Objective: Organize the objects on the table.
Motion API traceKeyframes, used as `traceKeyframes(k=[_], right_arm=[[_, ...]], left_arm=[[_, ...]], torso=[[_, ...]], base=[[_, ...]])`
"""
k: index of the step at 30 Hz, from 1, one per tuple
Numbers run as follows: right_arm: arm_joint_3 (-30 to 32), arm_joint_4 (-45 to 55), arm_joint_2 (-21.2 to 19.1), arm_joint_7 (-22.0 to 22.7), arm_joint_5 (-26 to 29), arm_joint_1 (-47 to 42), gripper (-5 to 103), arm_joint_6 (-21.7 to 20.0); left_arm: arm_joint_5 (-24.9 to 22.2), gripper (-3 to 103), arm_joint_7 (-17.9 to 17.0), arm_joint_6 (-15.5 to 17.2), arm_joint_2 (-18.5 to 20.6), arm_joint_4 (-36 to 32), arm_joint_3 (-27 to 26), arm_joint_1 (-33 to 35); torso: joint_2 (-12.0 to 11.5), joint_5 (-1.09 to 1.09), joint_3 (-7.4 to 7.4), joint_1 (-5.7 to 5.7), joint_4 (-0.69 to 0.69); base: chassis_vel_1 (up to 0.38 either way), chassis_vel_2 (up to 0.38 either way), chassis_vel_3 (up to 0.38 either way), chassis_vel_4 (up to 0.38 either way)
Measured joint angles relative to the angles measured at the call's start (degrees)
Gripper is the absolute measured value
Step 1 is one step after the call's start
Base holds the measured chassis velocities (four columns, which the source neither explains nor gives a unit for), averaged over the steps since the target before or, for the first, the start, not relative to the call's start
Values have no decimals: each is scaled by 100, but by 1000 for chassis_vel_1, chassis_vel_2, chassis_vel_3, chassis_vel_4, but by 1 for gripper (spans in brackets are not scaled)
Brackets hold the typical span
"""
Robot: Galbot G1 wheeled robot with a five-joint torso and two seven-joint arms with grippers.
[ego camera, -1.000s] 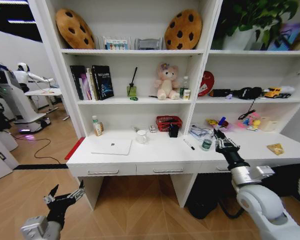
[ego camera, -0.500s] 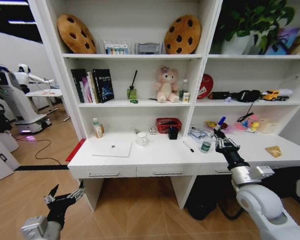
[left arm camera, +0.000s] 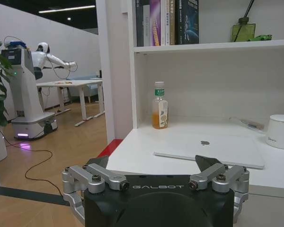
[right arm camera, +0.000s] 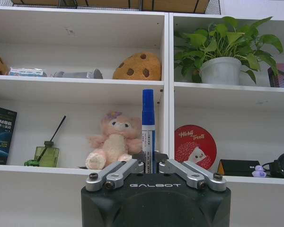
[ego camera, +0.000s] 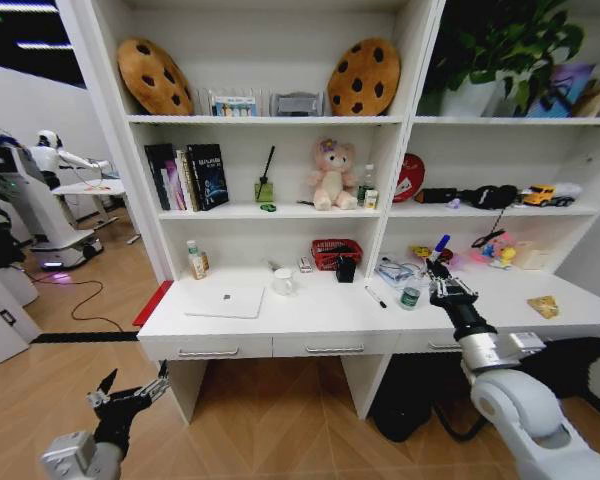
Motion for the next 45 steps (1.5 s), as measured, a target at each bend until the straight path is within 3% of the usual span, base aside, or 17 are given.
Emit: traceKeyframes(k=[45], right_arm=[[63, -38, -34, 141, -113, -37, 9, 110]], left_arm=[[0, 100, 0, 0, 0, 0, 0, 0]], torso=[[1537, 0, 837, 699, 0]], base=[[0, 0, 0, 0]])
